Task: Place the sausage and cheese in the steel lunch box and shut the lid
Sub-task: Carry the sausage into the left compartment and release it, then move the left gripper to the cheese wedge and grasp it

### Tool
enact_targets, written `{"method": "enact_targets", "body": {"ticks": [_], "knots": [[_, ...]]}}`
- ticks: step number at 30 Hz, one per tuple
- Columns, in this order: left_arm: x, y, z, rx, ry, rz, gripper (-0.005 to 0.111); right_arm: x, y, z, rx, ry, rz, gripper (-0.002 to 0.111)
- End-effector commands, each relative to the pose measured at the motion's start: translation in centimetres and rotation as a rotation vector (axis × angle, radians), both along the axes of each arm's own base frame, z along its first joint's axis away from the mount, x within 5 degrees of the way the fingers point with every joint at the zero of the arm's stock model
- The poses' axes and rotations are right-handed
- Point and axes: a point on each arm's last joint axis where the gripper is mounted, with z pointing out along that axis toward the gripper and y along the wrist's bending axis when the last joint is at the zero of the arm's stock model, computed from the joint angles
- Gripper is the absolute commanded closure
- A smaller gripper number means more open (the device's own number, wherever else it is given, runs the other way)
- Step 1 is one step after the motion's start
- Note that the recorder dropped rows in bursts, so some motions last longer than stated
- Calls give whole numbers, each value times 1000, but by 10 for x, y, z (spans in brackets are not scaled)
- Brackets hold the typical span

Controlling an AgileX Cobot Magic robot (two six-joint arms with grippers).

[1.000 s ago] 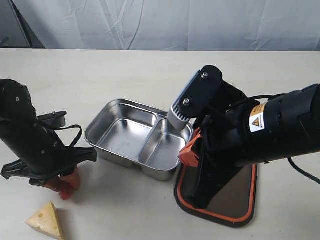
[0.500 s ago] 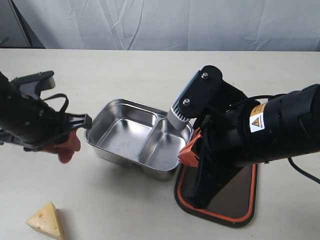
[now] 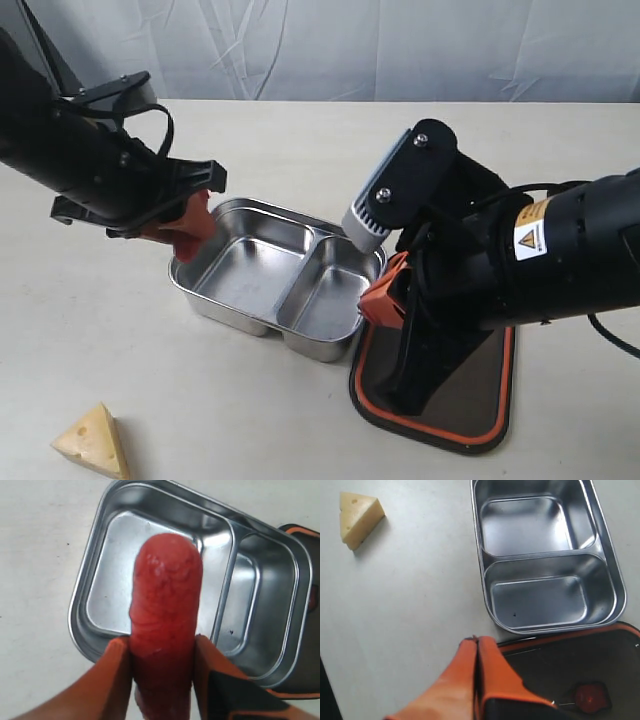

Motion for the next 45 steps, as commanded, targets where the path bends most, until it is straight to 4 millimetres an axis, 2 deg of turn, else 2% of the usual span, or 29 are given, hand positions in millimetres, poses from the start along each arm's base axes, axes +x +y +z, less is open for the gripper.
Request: {"method": "enact_targets", "body": {"ticks": [1,5,13,17,23,25,30,33,34,37,40,42,45], "knots": [[9,-15,-14,12,20,-47,107,-2,-3,8,24,-23,-15,108],[15,-24,-25,22,18,-61,107,-6,-8,13,28,-16,-33,108],[22,-27,-36,35,14,-106,105,-15,-18,20,23,5,-58,108],[24,-28,-33,27,0,-108,91,-16,-20,23,29,4,-69,108],[28,-30,-29,9,-25,-125,56,-16,-20,22,32,14,-85,108],[27,-30,-29,22,-27,-135,52,-16,-20,22,31,12,-84,108],[19,-27,-24,76,-12,-263,54,-14,-23,22,9,-5,-101,108],[5,-17,-8,173,17,-310,77,-14,-23,22,13,5,-114,108],[-1,-12,1,205,18,-308,87,-14,-23,22,15,7,-117,108],[-20,1,30,281,-21,-317,107,-14,-23,22,11,3,-118,108],[-47,11,59,336,-66,-419,107,-13,-24,21,0,-10,-114,108],[-63,14,63,342,-85,-516,107,-13,-24,21,-13,-24,-109,108],[-85,20,59,363,-70,-631,107,-12,-25,21,-26,-39,-105,108]]}}
